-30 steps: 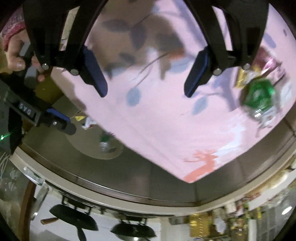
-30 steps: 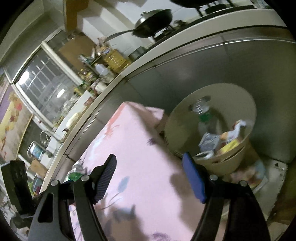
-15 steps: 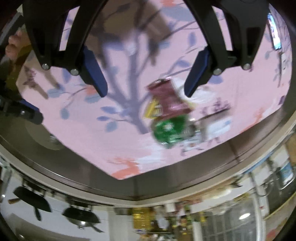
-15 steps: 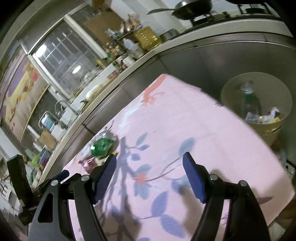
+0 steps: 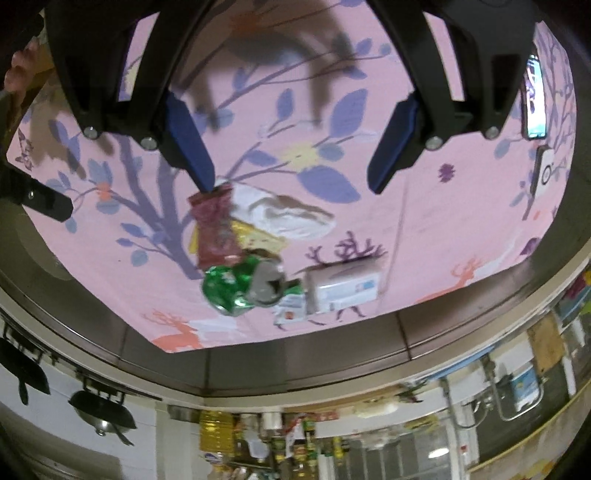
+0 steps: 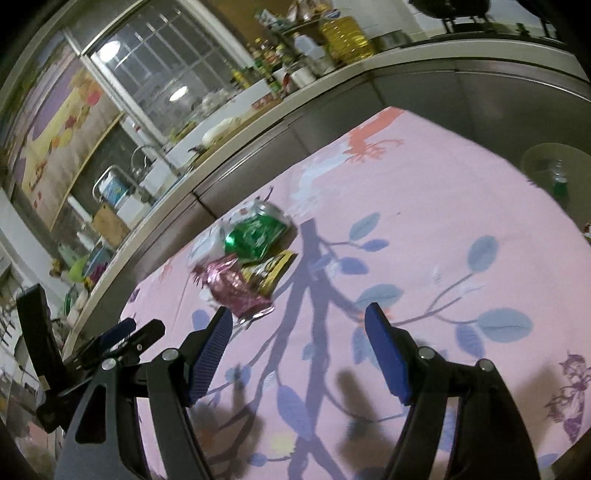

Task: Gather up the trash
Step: 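Move both open tools back over the remaining trash, then grasp the red wrapper with the right tool while the left tool grasps the white tissue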

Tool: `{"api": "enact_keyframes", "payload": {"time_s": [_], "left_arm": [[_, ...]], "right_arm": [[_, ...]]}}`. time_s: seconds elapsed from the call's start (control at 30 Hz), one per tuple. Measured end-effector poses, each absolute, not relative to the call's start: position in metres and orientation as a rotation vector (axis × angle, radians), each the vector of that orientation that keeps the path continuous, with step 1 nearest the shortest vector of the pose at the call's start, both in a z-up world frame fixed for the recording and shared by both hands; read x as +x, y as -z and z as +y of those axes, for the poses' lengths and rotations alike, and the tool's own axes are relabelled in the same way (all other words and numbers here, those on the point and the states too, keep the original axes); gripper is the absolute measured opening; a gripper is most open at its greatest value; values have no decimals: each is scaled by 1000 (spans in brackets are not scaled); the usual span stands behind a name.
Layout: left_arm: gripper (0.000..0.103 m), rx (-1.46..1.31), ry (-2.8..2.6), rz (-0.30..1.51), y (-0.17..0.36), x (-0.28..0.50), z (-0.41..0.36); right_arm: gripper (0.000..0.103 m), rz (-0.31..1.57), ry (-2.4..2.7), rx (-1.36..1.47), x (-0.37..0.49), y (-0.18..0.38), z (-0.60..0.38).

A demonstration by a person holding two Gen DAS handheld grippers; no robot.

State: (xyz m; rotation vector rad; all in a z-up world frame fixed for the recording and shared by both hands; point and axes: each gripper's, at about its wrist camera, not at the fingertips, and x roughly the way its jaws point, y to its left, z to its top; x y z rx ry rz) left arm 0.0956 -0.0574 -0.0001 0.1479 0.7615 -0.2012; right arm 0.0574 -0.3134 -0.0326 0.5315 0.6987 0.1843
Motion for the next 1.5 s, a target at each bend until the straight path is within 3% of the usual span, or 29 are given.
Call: {"api": "enact_keyframes", "payload": {"time_s": [0.63,1.5], "left_arm": [[81,84,113,788,15,107,-5],[81,-36,316,850,27,133,-16]], "right_arm": [[71,768,-232,463,71,38,-270],[69,771,-261,403,97,44,-265]]}}
